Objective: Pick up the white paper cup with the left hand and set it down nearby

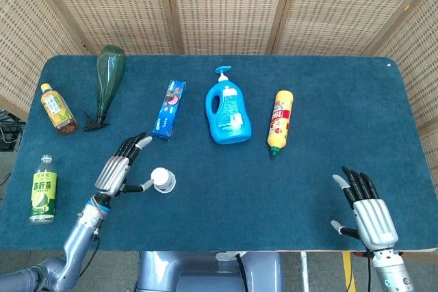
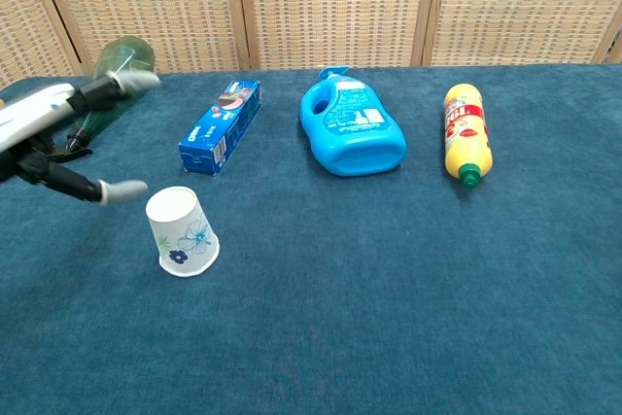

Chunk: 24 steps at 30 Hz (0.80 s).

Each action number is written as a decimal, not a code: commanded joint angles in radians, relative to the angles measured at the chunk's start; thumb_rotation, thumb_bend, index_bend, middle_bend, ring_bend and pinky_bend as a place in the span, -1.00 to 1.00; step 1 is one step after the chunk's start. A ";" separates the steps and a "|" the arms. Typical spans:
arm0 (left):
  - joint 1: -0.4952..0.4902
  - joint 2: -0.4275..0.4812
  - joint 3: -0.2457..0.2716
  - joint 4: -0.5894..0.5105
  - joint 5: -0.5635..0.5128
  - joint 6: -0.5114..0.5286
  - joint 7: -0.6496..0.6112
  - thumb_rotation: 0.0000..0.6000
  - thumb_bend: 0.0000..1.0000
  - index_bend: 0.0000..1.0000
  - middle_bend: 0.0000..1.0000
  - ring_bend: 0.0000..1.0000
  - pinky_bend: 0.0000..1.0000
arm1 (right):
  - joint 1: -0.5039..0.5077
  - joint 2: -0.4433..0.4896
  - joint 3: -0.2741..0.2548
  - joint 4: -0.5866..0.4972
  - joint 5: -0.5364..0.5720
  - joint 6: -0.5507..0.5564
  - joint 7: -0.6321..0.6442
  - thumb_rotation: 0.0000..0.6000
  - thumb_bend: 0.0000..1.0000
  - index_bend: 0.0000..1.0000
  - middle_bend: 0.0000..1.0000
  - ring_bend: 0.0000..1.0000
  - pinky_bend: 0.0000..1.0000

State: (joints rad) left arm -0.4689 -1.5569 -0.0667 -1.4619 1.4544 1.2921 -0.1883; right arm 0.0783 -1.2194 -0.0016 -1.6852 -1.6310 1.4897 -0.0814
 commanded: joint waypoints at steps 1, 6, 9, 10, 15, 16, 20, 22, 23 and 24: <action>0.069 0.077 0.030 -0.056 0.081 0.130 0.241 1.00 -0.46 -0.92 -1.00 -1.00 -1.00 | -0.002 -0.006 0.002 0.011 0.002 0.004 -0.041 1.00 -0.85 -1.00 -1.00 -1.00 -0.94; 0.162 0.145 0.081 -0.148 0.064 0.207 0.506 1.00 -0.47 -1.00 -1.00 -1.00 -1.00 | -0.007 -0.016 0.008 0.020 -0.007 0.022 -0.084 1.00 -0.85 -1.00 -1.00 -1.00 -1.00; 0.215 0.172 0.110 -0.181 0.032 0.233 0.597 1.00 -0.48 -1.00 -1.00 -1.00 -1.00 | -0.008 -0.019 0.009 0.022 -0.006 0.026 -0.096 1.00 -0.85 -1.00 -1.00 -1.00 -1.00; 0.224 0.178 0.115 -0.188 0.023 0.233 0.611 1.00 -0.49 -1.00 -1.00 -1.00 -1.00 | -0.008 -0.020 0.010 0.023 -0.006 0.027 -0.098 1.00 -0.85 -1.00 -1.00 -1.00 -1.00; 0.288 0.238 0.163 -0.238 0.004 0.252 0.675 1.00 -0.49 -1.00 -1.00 -1.00 -1.00 | -0.010 -0.030 0.015 0.026 -0.005 0.034 -0.123 1.00 -0.85 -1.00 -1.00 -1.00 -1.00; 0.293 0.243 0.166 -0.241 0.009 0.256 0.674 1.00 -0.49 -1.00 -1.00 -1.00 -1.00 | -0.010 -0.031 0.016 0.026 -0.004 0.034 -0.126 1.00 -0.85 -1.00 -1.00 -1.00 -1.00; 0.320 0.261 0.178 -0.243 0.040 0.281 0.652 1.00 -0.49 -1.00 -1.00 -1.00 -1.00 | -0.012 -0.033 0.017 0.024 0.001 0.035 -0.132 1.00 -0.85 -1.00 -1.00 -1.00 -1.00; 0.331 0.268 0.175 -0.240 0.042 0.285 0.641 1.00 -0.54 -1.00 -1.00 -1.00 -1.00 | -0.012 -0.032 0.017 0.024 0.000 0.036 -0.130 1.00 -0.85 -1.00 -1.00 -1.00 -1.00; 0.333 0.269 0.173 -0.239 0.043 0.285 0.638 1.00 -0.58 -1.00 -1.00 -1.00 -1.00 | -0.012 -0.031 0.016 0.023 -0.001 0.036 -0.128 1.00 -0.85 -1.00 -1.00 -1.00 -1.00; 0.336 0.269 0.171 -0.238 0.045 0.285 0.636 1.00 -0.63 -1.00 -1.00 -1.00 -1.00 | -0.013 -0.030 0.016 0.023 -0.002 0.037 -0.127 1.00 -0.85 -1.00 -1.00 -1.00 -1.00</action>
State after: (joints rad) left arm -0.1337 -1.2880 0.1053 -1.7005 1.4982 1.5762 0.4488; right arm 0.0658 -1.2495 0.0148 -1.6618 -1.6327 1.5267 -0.2083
